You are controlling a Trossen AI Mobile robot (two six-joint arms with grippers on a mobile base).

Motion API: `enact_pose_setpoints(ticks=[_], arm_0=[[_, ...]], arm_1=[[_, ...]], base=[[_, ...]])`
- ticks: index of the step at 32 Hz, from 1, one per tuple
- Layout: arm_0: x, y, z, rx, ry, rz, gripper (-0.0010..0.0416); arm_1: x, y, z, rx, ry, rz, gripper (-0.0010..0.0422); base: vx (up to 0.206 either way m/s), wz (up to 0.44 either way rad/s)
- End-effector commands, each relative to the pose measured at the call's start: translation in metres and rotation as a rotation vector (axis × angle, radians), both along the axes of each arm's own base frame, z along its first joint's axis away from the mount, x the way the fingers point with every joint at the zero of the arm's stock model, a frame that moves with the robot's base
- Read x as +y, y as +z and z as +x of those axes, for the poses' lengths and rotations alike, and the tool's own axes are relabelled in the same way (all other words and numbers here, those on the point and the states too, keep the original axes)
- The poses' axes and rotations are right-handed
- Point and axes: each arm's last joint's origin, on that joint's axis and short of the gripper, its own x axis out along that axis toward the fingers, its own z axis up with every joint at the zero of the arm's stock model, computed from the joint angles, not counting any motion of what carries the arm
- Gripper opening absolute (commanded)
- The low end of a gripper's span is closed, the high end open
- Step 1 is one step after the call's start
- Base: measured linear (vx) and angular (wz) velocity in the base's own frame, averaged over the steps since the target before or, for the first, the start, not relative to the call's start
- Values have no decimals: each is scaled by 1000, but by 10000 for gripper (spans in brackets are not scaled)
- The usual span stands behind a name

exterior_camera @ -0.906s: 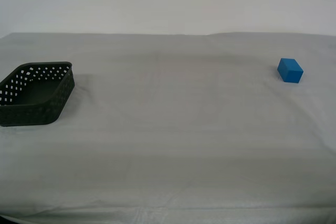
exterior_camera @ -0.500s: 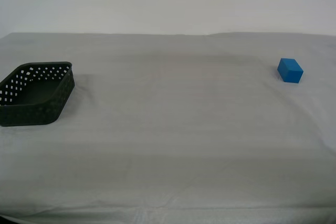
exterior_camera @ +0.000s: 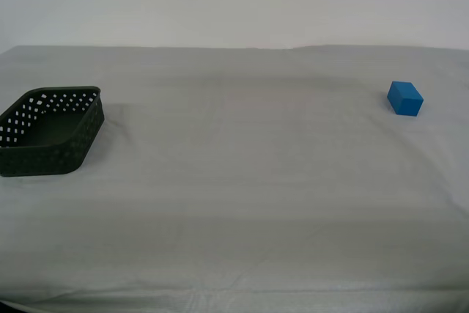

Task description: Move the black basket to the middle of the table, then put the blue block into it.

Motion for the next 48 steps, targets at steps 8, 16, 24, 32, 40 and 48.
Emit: enact_pose_setpoints(ticks=[8,16,24,32,40,48], arm_0=[[0,1,0,-4,-2,0,1],[0,1,0,-4,-2,0,1],[0,1,0,-4,-2,1,0],[0,-4,0,40,-1,1,1],[0,-10,1,100,-1,1,1],[0,-10,1,104,-1,1,0]], arm_1=[[0,1,0,-6,0,1,0],[0,1,0,-7,0,1,0],[0,5,1,-21,1,0,0],[7,-2,3,140,135,10,0],[26,-47,10,524,213,-13,62],[37,-95,17,819,269,-113,230]], base=[[0,0],[0,0],[0,0],[0,0],[0,0],[0,0]])
